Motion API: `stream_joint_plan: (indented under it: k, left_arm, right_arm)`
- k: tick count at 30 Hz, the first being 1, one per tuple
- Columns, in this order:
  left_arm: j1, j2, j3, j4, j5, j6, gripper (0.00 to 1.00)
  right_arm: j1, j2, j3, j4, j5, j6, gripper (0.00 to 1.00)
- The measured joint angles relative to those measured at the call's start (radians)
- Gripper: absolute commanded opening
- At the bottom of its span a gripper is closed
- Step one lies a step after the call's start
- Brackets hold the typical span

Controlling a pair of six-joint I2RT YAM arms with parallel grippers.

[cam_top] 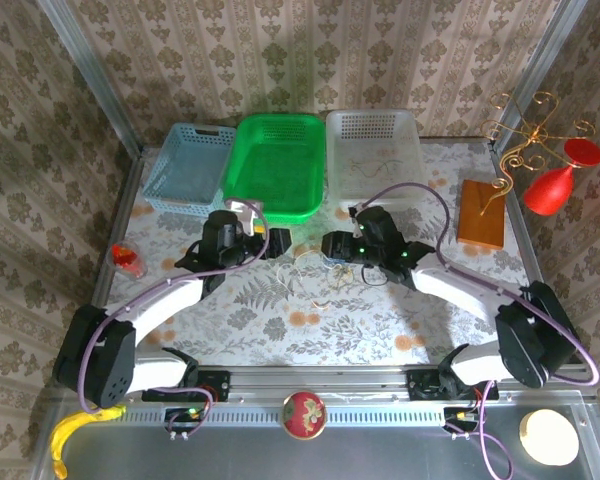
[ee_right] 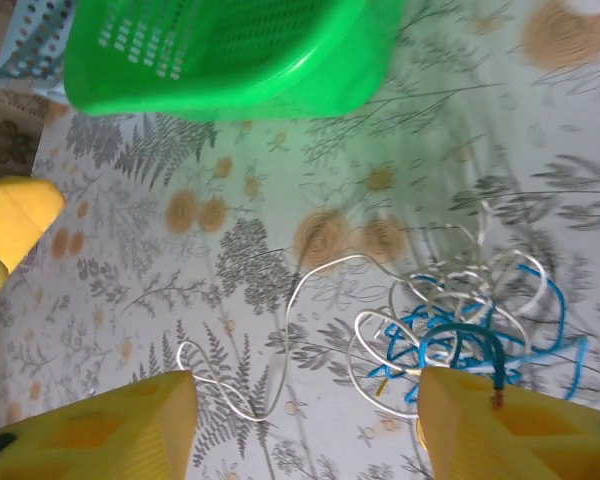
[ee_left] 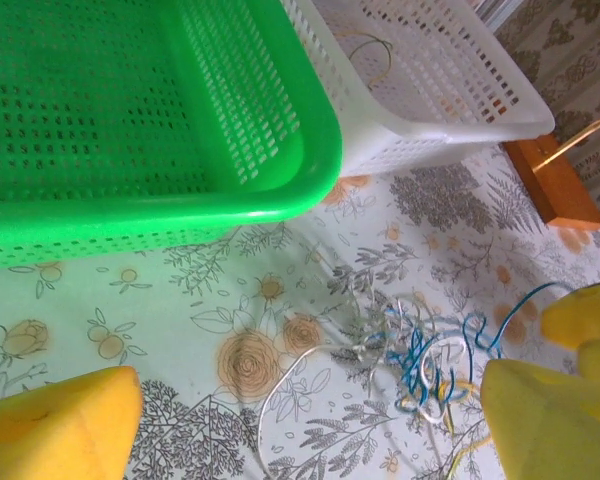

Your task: Untangle the cables

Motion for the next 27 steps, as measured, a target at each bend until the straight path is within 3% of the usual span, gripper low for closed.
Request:
stream_joint_plan:
  k: [16, 27]
  left_arm:
    - [-0.060, 0.073, 0.000, -0.017, 0.003, 0.023, 0.90]
    - [-0.083, 0.091, 0.013, -0.013, 0.002, 0.023, 0.90]
  right_arm:
    - [-0.002, -0.073, -0.215, -0.023, 0.021, 0.041, 0.54]
    - [-0.002, 0.041, -0.214, 0.028, 0.035, 0.060, 0.35]
